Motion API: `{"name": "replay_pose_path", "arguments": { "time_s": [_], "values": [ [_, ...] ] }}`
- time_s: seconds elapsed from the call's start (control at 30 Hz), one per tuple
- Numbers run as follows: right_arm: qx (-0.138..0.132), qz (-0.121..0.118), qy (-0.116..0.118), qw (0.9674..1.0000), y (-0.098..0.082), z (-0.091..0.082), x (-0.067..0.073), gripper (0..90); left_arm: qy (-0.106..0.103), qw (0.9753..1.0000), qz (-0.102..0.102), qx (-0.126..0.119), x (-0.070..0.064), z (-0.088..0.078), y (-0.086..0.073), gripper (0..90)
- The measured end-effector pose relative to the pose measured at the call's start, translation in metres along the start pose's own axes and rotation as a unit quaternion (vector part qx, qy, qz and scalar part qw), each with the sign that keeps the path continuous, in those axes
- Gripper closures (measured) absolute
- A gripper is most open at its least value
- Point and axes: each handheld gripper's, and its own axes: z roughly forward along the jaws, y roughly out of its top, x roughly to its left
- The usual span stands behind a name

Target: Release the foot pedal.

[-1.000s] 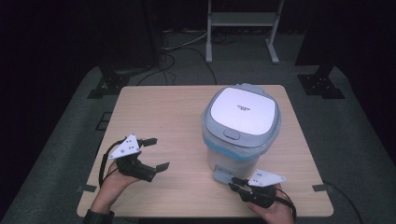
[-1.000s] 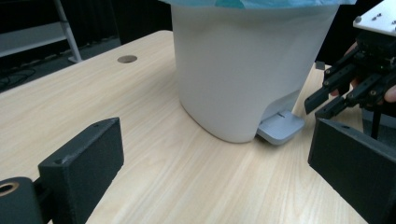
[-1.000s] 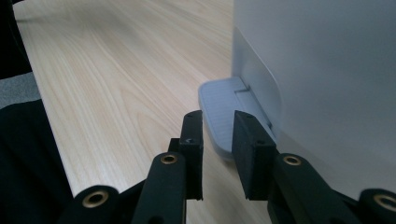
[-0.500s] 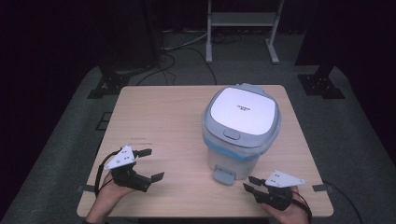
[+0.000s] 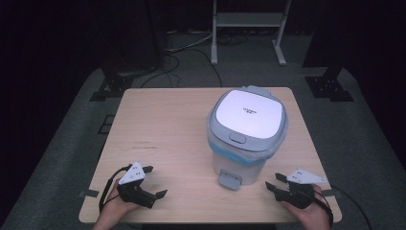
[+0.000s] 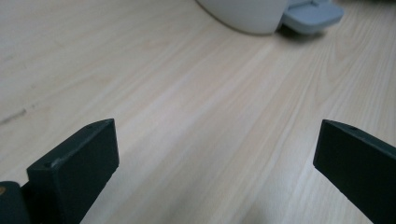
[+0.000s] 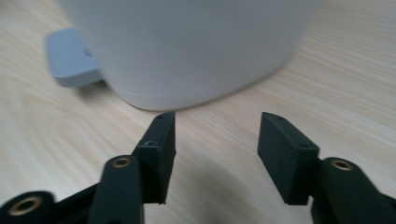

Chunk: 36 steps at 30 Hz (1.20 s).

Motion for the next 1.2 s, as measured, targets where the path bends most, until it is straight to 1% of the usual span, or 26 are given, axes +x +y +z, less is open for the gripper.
{"name": "replay_pose_path", "arguments": {
  "time_s": [0.03,0.2,0.23,0.27,0.4,0.5,0.57,0.67,0.7,0.77,0.8,0.83,0.87,1.2],
  "values": [
    [0.004,0.006,-0.002,1.0,-0.001,0.001,-0.003,40.1,0.0,1.0,0.001,0.002,0.0,0.001,-0.001,0.0],
    [0.011,0.016,-0.019,0.9996,-0.004,0.002,-0.014,31.4,0.012,0.9996,0.0,0.026,0.003,0.005,-0.008,0.0],
    [0.012,0.017,-0.021,0.9996,-0.004,0.001,-0.016,29.4,0.015,0.9994,-0.003,0.032,0.005,0.006,-0.01,0.0],
    [0.014,0.018,-0.026,0.9994,-0.005,0.001,-0.018,25.2,0.017,0.9992,-0.006,0.035,0.006,0.007,-0.011,0.0],
    [0.03,0.014,-0.032,0.9989,-0.007,0.002,-0.022,18.5,0.025,0.9986,-0.009,0.047,0.008,0.008,-0.014,0.0],
    [0.04,0.014,-0.034,0.9985,-0.009,0.004,-0.023,15.9,0.03,0.9982,-0.011,0.052,0.009,0.01,-0.016,0.0],
    [0.047,0.01,-0.036,0.9982,-0.01,0.005,-0.024,14.2,0.032,0.9978,-0.01,0.057,0.01,0.011,-0.017,0.0],
    [0.057,0.009,-0.039,0.9976,-0.011,0.006,-0.026,12.7,0.038,0.9968,-0.004,0.07,0.011,0.013,-0.019,0.0],
    [0.058,0.012,-0.039,0.9975,-0.011,0.006,-0.026,12.3,0.037,0.9964,-0.005,0.077,0.011,0.014,-0.019,0.0],
    [0.06,0.018,-0.039,0.9973,-0.01,0.007,-0.027,12.2,0.038,0.9962,-0.008,0.078,0.012,0.014,-0.019,0.0],
    [0.06,0.022,-0.042,0.9971,-0.01,0.007,-0.028,12.0,0.037,0.9961,-0.012,0.079,0.013,0.014,-0.019,0.0],
    [0.06,0.023,-0.044,0.997,-0.01,0.007,-0.028,11.7,0.038,0.9957,-0.013,0.084,0.013,0.015,-0.019,0.0],
    [0.06,0.022,-0.045,0.9969,-0.01,0.007,-0.028,11.5,0.042,0.9954,-0.013,0.085,0.013,0.016,-0.019,0.0],
    [0.061,0.024,-0.047,0.9967,-0.01,0.007,-0.028,10.8,0.044,0.9952,-0.015,0.086,0.013,0.016,-0.019,0.0]
  ]
}}
